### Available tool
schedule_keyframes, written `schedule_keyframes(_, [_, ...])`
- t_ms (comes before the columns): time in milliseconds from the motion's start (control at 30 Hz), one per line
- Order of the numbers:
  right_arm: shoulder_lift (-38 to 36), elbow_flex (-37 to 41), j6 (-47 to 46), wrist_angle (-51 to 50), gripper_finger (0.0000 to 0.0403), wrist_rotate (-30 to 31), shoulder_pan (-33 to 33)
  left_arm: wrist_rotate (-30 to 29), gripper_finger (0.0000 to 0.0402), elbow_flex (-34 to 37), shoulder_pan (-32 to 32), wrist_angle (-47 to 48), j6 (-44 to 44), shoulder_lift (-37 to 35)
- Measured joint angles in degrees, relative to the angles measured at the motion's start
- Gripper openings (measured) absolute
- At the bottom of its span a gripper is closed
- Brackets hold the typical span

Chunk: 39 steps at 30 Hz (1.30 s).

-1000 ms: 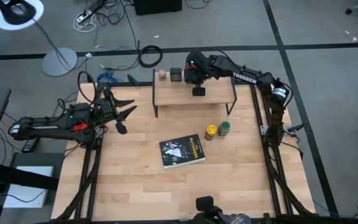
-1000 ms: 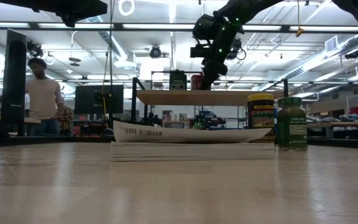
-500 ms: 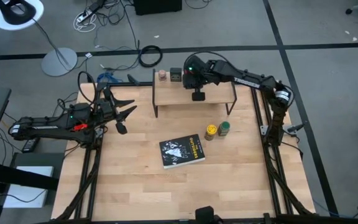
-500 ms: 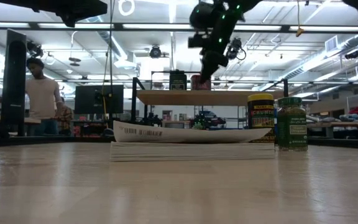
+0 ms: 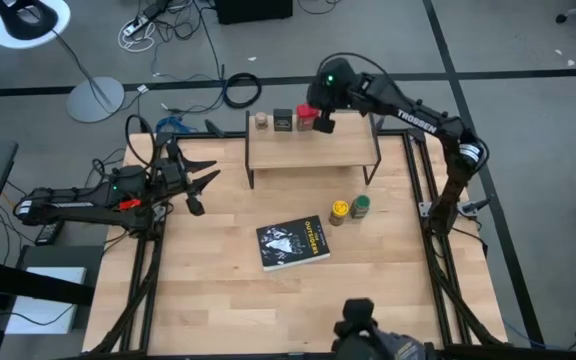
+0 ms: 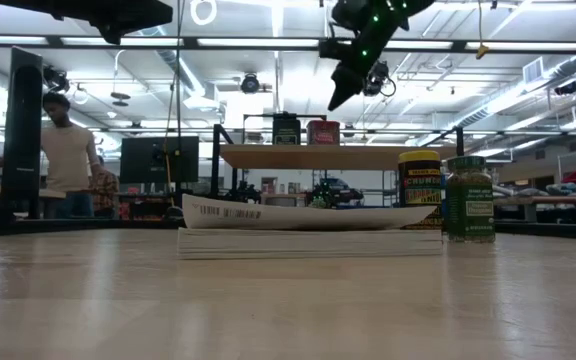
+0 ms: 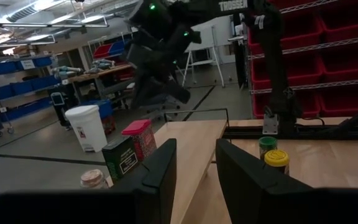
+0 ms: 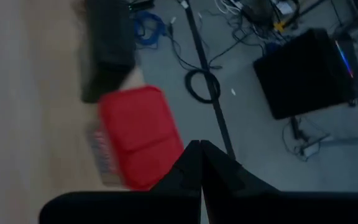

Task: Shelf spices
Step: Put the red seasoning on the shelf

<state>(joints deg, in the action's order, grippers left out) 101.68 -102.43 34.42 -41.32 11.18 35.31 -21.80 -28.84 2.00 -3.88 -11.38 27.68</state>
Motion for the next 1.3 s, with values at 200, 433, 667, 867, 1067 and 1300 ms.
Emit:
schedule_keyframes(200, [0.4,0.1,-1.6,2.1,0.0,-4.2,4.5,0.0,0.0117,0.0,0.0,0.0,0.0,0.0])
schedule_keyframes(433, [0.4,0.1,-4.1,4.3,0.0,-12.5,7.7,0.0,0.0117,0.0,0.0,0.0,0.0,0.0])
schedule_keyframes(667, [0.4,0.1,-4.3,2.0,0.0,-14.5,8.3,0.0,0.0117,0.0,0.0,0.0,-0.1,0.0])
schedule_keyframes(867, [0.5,0.1,-4.5,-0.1,0.0,-15.1,8.0,0.0,0.0117,0.0,0.0,0.0,-0.1,0.0])
schedule_keyframes(1067, [1.5,0.2,-5.5,-2.1,0.0,-13.9,6.4,0.0,0.0117,0.0,0.0,0.0,-0.1,0.0])
schedule_keyframes(1300, [2.1,2.8,-5.5,2.6,0.0,-10.8,4.3,0.0,0.0117,0.0,0.0,0.0,0.0,0.0])
